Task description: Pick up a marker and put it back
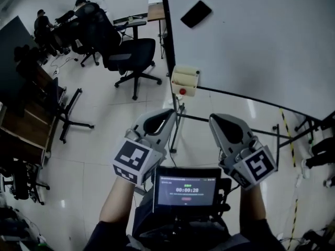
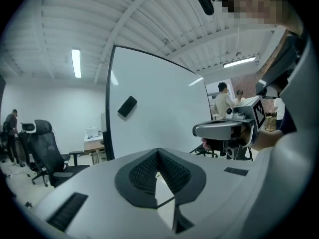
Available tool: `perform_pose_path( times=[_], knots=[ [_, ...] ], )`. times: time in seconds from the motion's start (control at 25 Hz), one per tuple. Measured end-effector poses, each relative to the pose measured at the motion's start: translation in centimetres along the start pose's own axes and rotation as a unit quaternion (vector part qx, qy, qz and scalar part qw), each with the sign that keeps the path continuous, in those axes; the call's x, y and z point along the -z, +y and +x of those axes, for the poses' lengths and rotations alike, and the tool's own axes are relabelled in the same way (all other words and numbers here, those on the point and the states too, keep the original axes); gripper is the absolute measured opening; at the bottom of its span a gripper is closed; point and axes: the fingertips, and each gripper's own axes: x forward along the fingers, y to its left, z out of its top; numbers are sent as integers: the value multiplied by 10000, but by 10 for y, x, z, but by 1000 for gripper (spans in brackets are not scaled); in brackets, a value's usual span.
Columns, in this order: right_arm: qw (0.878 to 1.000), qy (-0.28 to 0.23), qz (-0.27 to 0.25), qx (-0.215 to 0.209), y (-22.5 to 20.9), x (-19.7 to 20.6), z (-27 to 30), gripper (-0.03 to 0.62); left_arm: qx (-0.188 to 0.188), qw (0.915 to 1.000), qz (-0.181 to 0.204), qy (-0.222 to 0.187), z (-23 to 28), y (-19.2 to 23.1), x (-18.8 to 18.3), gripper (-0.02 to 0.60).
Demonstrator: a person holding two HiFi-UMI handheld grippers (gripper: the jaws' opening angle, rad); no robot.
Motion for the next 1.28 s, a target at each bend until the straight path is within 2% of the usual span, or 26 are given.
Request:
perform_pose_path(
  times=[0.08,0.2,0.4,0.6,0.8,0.96,1.08,1.28],
  knots=[
    [9998,-19,-7,-194,16,1,13,8,-159,9998,85,77,-14,9,9,0],
    [9995,89,-8,-311,47,2,30,8,-120,9999,-16,104,-40,19,19,0],
    [9972,269,-458,-533,101,5,71,9,-259,9994,-181,154,-90,61,40,0],
    [9951,455,-660,-572,142,9,108,9,-268,9989,-382,-38,-120,106,52,0],
    [9954,679,-640,-235,162,16,140,9,13,9975,-639,-289,-132,149,61,0],
    [9945,846,-554,272,152,24,141,8,385,9951,-749,-525,-122,152,66,0],
    [9935,834,-610,482,144,20,127,9,382,9928,-753,-845,-112,140,62,0],
    [9936,739,-667,526,143,12,75,9,325,9940,-614,-844,-113,90,52,0]
  ],
)
